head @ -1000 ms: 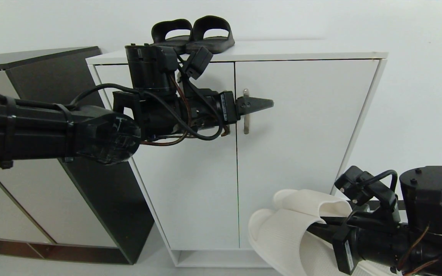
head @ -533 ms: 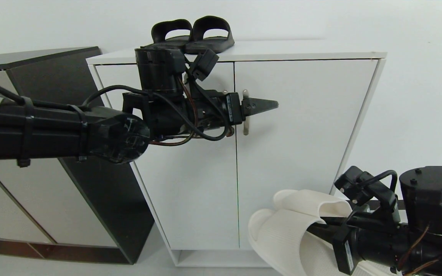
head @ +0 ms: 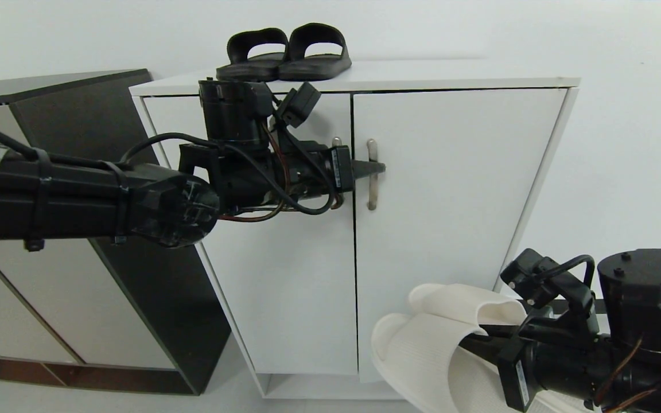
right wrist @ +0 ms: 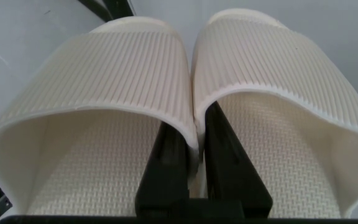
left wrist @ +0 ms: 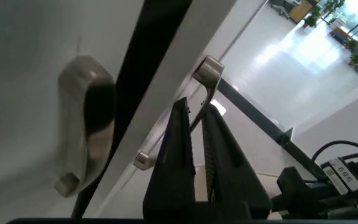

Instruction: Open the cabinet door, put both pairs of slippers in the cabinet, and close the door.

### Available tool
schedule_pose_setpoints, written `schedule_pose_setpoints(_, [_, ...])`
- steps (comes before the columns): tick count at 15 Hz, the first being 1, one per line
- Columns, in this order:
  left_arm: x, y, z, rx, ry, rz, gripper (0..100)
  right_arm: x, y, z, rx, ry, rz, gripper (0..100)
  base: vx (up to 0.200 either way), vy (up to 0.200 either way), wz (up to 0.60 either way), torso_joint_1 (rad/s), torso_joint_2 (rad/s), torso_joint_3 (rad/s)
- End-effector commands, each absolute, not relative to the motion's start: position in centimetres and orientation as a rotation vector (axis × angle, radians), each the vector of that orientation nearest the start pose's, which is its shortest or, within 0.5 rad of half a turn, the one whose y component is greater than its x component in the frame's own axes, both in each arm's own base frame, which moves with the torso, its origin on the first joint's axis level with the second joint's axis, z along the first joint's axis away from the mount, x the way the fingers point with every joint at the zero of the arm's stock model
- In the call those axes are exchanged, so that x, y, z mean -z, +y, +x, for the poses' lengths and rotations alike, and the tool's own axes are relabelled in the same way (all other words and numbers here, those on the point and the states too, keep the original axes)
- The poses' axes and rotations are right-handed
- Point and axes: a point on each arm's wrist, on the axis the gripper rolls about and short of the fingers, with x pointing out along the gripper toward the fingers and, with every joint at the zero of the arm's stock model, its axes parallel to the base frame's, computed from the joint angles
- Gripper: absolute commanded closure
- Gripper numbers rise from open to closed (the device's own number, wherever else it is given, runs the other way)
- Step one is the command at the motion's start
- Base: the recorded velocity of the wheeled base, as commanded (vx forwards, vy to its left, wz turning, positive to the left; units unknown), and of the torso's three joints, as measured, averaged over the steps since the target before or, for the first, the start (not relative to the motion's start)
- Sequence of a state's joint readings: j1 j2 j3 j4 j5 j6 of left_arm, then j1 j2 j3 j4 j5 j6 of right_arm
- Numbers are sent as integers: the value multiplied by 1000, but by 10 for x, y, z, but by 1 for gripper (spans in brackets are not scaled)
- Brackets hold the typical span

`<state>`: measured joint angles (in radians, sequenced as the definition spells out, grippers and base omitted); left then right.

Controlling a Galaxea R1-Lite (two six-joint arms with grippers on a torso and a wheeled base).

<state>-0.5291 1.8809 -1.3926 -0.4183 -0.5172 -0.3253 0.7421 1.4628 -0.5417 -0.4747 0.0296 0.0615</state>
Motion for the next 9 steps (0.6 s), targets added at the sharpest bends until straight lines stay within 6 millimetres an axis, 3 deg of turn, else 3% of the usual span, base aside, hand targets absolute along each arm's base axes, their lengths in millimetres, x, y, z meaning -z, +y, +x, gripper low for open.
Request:
schedule_pose_setpoints(1, [-269,-195,308,1031,240,-295,100,-161,153,165,-748,450,-101,100,0,0,0,0,0,0])
schedule_pose_setpoints(5, [-271,-180,274,1041,251,-290,100,-165,146,155,-860,445,-76,100,0,0,0,0,0,0])
schedule_pose_setpoints(9, [-270,-167,246,1052,234,-290,100,-164,146,155,-863,442,-93,100,0,0,0,0,0,0])
